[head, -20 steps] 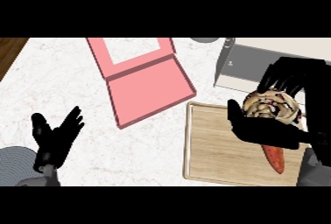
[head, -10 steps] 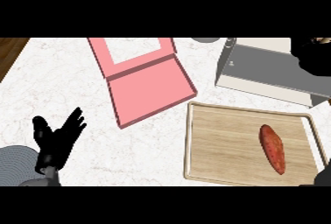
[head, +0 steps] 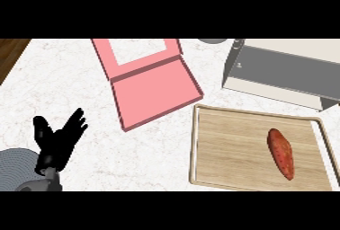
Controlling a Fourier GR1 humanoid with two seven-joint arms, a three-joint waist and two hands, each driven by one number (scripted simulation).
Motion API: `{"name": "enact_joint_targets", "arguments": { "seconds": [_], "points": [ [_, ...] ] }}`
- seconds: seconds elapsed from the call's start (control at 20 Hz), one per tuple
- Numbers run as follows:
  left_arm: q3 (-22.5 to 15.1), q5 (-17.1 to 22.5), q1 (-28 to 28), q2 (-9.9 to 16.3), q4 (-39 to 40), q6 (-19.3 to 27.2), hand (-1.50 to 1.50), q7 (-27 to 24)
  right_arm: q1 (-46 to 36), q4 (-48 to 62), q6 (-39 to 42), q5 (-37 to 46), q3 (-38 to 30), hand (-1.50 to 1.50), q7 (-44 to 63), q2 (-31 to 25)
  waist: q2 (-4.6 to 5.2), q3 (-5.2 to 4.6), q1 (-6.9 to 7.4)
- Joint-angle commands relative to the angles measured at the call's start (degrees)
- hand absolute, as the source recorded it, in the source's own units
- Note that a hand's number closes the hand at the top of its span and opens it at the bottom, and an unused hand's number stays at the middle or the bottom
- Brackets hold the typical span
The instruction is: Pick the cupcake from the tray and place it in the tiered shelf
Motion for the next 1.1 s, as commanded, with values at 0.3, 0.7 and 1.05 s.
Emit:
{"name": "enact_joint_targets", "arguments": {
  "seconds": [0.3,0.7,1.05],
  "points": [
    [0.9,0.3,-0.6,0.4,-1.1,-0.2,0.0,1.4,-2.7,22.1,-3.8,-0.9,-0.3,1.5,-14.9,-9.8,0.21,-0.03,0.45],
    [1.3,0.0,0.1,-0.3,1.9,-1.0,0.0,-1.9,-3.0,34.8,-14.0,3.3,3.0,1.5,-22.5,-9.4,0.3,-0.04,0.63],
    [0.2,-1.2,-1.8,-1.7,0.7,0.9,0.0,1.4,-3.2,40.3,-18.6,3.6,3.4,1.5,-29.5,-11.4,0.17,-0.03,0.12]
  ]
}}
